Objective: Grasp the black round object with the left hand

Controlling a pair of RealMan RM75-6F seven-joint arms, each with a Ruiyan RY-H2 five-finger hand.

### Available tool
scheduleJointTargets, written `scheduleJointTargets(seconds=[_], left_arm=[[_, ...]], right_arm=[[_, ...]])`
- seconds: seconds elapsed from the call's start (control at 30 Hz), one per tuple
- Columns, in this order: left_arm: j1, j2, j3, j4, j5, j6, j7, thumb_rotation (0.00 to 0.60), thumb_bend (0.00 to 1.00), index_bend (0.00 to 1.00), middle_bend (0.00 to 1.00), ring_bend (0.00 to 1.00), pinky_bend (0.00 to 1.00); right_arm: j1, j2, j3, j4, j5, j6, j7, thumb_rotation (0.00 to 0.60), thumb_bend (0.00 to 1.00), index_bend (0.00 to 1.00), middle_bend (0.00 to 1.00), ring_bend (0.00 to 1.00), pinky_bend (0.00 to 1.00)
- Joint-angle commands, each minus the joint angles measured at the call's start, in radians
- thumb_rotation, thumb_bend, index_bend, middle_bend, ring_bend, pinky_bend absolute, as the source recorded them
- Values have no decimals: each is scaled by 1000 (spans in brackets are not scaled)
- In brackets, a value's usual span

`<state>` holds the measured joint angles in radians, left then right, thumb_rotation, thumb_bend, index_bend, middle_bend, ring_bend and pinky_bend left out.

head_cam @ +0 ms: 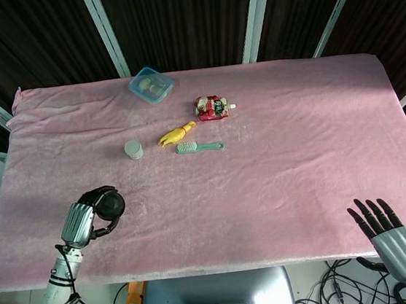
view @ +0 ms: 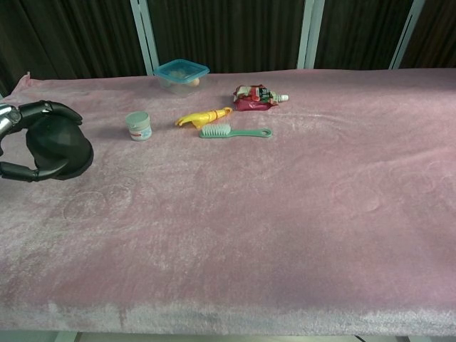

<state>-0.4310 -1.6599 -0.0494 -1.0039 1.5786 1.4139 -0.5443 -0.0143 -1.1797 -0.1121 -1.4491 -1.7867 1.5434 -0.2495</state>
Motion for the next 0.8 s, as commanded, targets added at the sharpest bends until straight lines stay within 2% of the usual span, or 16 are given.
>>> scheduleJointTargets(seconds=[0.03,0.27,0.43,0.8], left_arm=[[5,-42,-9,-57,-35,-42,-206,600,357,598,486,485,629],[0,-167,-22,102,-50,-40,-67,600,357,583,474,467,627],[-3,-223,-13,202,-48,-56,-29,600,357,569,461,451,622],[-2,-261,1,282,-47,-79,-20,600,357,534,432,410,578]], right_arm=[[1,0,1,-2,2,-4,-4,600,101,0,0,0,104],[6,3,0,-9,7,-18,-14,600,101,0,0,0,104],[4,6,0,-10,7,-14,-9,600,101,0,0,0,104],[8,7,1,-16,12,-24,-16,600,101,0,0,0,104]])
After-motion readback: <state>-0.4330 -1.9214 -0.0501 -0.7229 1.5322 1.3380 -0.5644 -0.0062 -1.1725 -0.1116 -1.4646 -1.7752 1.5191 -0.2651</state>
